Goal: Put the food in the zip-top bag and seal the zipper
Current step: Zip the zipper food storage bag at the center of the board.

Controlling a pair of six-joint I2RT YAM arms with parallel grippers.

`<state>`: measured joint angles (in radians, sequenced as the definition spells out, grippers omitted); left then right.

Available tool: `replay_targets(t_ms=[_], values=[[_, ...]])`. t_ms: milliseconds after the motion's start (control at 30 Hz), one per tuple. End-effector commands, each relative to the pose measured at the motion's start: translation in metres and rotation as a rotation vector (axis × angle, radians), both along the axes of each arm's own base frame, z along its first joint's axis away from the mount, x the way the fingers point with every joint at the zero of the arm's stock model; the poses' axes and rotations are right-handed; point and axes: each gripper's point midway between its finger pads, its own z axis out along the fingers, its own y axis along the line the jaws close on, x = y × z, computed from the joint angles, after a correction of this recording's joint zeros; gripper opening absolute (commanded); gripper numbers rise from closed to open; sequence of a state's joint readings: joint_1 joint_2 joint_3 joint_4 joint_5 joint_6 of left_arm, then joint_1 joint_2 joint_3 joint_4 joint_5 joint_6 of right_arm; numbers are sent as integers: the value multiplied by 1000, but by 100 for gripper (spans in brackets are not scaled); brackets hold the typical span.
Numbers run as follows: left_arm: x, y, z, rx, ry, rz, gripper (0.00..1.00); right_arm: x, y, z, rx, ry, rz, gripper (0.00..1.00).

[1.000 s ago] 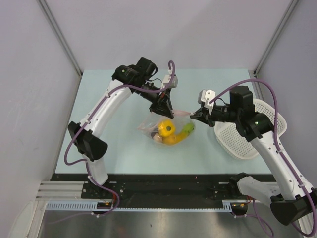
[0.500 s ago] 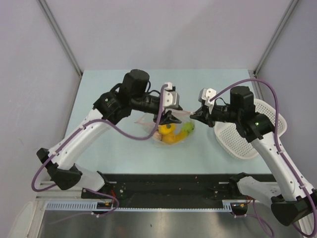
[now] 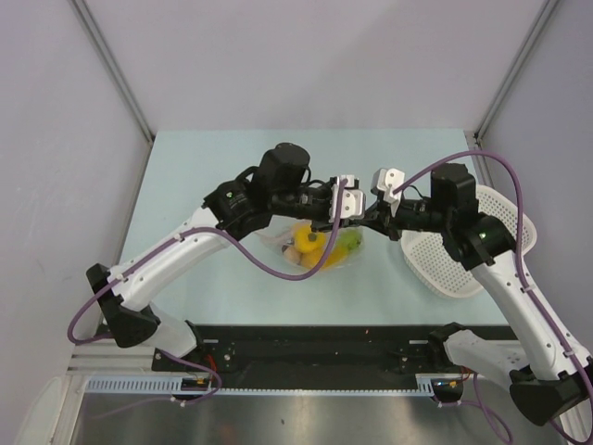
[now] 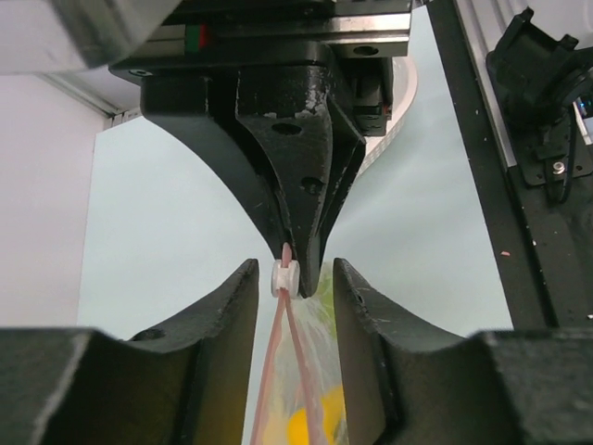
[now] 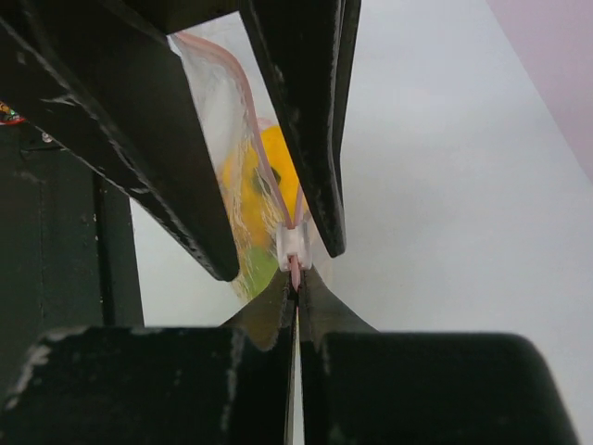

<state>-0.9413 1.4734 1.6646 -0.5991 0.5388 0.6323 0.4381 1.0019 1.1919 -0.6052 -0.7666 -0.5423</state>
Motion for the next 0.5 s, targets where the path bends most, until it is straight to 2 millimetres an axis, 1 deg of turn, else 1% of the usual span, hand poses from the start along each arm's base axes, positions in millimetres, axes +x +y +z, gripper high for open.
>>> replay_targets(t_ms=[0, 67, 100, 167, 200, 300, 333, 367, 400, 433, 467], values=[[9, -4, 8, -16, -69, 25, 36, -4, 2, 17, 30, -65, 7, 0], [10, -4, 4, -5, -64, 30, 32, -5, 3, 17, 29, -61, 9, 0], [9, -3, 0, 5, -59, 27, 26, -5, 2, 18, 31, -65, 8, 0], [8, -3, -4, 15, -54, 25, 20, -5, 2, 19, 33, -67, 4, 0], [8, -1, -8, 26, -51, 26, 16, -5, 2, 18, 32, -65, 4, 0], [11, 8, -21, 78, -56, 46, 9, -5, -1, 21, 34, -79, -15, 0], [14, 14, -27, 99, -51, 58, 9, -4, -3, 22, 33, -85, -27, 0], [14, 20, -30, 106, -45, 65, 8, -3, -4, 23, 32, -86, -38, 0], [17, 25, -33, 113, -39, 78, 8, -3, -6, 23, 32, -86, -46, 0], [23, 33, -35, 124, -23, 102, 8, -2, -8, 24, 36, -89, -54, 0], [25, 38, -38, 132, -13, 110, 8, 1, -12, 23, 36, -83, -74, 0]])
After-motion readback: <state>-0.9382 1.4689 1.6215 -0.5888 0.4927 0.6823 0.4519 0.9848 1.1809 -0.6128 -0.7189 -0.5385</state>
